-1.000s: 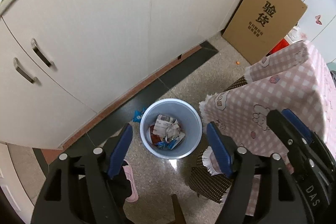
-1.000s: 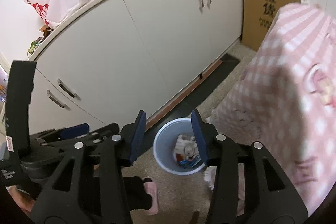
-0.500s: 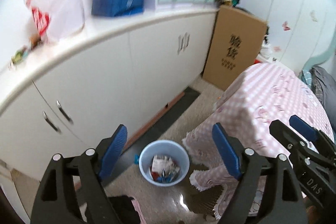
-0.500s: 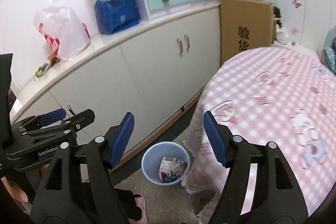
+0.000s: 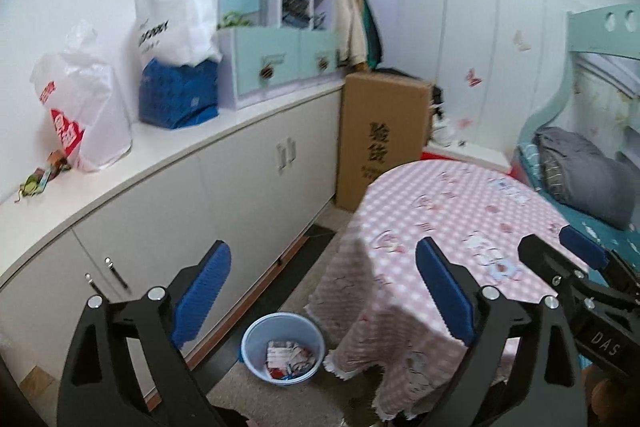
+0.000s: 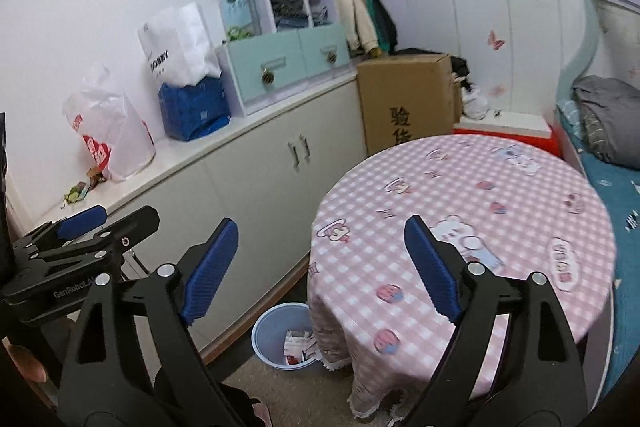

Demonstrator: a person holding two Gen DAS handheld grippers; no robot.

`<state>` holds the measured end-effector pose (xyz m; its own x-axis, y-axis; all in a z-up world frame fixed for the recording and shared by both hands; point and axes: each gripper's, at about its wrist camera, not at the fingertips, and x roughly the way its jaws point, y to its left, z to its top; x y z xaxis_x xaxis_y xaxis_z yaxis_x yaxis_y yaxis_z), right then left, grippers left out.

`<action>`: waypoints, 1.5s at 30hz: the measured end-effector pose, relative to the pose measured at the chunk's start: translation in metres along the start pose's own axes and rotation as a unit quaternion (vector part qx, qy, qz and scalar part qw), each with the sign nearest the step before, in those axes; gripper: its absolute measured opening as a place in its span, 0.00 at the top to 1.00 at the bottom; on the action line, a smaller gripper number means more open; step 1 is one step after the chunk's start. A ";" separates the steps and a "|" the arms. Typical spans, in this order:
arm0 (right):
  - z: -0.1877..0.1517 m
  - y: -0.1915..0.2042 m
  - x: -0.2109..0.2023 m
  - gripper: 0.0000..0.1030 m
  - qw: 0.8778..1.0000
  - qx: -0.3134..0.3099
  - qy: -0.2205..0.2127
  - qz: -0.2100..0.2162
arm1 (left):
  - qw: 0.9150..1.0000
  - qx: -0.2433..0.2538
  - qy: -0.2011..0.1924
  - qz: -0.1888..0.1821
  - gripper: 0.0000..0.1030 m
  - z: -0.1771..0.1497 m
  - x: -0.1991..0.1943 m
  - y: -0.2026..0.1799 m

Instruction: Collect trash

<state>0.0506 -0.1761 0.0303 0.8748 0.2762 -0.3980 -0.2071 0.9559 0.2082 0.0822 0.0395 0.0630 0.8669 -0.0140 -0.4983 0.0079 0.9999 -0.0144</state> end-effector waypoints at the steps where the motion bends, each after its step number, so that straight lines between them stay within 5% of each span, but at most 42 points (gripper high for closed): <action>1: -0.001 -0.001 -0.010 0.17 1.000 0.001 -0.008 -0.004 | 1.000 0.001 -0.004 -0.004 0.10 -0.001 -0.006 -0.003; 16: -0.014 0.007 -0.094 0.14 0.997 -0.008 -0.073 -0.035 | 0.997 0.019 -0.063 -0.029 0.08 -0.019 -0.077 -0.023; 45: -0.023 0.015 -0.134 0.14 0.992 -0.026 -0.112 -0.060 | 0.994 0.024 -0.097 -0.035 0.07 -0.025 -0.105 -0.034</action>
<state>-0.0800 -0.1969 0.0659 0.9687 0.1372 -0.2068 -0.1135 0.9860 0.1223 -0.0216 0.0068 0.0945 0.9430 -0.0858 -0.3216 0.0906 0.9959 0.0001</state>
